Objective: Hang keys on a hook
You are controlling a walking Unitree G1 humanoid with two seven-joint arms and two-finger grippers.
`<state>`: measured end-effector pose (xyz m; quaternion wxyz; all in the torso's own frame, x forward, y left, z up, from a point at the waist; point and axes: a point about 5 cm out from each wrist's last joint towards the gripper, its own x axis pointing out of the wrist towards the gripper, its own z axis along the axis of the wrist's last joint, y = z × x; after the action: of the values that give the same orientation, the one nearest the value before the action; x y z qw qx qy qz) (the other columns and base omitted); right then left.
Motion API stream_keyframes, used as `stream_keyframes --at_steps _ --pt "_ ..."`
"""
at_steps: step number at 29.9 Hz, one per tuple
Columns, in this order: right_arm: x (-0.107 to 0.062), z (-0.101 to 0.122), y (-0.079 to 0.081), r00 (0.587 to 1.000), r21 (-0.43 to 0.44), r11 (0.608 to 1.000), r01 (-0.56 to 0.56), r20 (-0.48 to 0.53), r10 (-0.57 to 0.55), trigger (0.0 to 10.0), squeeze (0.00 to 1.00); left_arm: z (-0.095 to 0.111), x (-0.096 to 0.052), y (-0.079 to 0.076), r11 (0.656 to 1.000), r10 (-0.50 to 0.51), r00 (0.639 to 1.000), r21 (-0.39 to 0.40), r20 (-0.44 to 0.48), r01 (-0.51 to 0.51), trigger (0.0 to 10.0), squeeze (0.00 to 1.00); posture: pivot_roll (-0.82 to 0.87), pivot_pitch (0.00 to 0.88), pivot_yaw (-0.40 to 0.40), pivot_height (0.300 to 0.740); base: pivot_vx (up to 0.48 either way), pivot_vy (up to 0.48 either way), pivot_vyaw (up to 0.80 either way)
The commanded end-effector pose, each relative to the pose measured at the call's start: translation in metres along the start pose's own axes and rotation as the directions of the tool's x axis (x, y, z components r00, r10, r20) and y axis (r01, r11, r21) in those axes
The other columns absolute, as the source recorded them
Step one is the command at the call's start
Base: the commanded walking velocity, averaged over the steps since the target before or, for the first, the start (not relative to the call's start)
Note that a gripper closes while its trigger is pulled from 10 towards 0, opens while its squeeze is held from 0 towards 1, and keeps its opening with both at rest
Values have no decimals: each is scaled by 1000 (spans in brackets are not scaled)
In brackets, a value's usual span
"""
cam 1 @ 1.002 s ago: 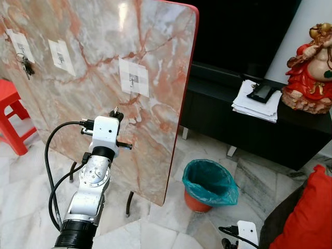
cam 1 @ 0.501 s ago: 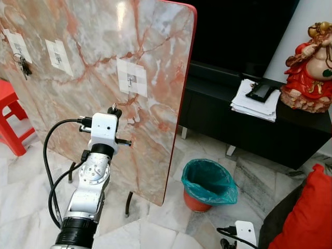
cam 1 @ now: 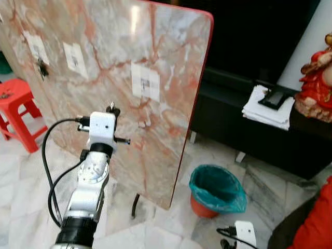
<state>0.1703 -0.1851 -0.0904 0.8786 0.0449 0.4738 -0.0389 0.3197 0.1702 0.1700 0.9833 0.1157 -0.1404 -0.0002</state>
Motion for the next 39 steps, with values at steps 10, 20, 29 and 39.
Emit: stream_keyframes --at_steps 10,20,29,39 --pt "1 5 -1 1000 2 1000 4 14 -4 10000 0 5 2 -6 999 -26 999 -26 34 27 10000 0 35 0 -96 740 304 0 0" --pt "1 6 0 1000 3 1000 2 19 -2 10000 0 15 -7 -11 998 -64 991 -16 116 66 10000 0 37 0 -95 740 27 0 0" --pt "1 5 2 1000 0 1000 0 15 0 10000 0 16 -13 -17 993 -119 984 27 134 116 10000 0 39 0 -94 740 0 0 0" --pt "1 3 2 1000 -4 1000 0 11 0 10000 0 9 -17 -20 990 -141 986 26 88 139 10000 0 36 0 -92 740 0 0 0"
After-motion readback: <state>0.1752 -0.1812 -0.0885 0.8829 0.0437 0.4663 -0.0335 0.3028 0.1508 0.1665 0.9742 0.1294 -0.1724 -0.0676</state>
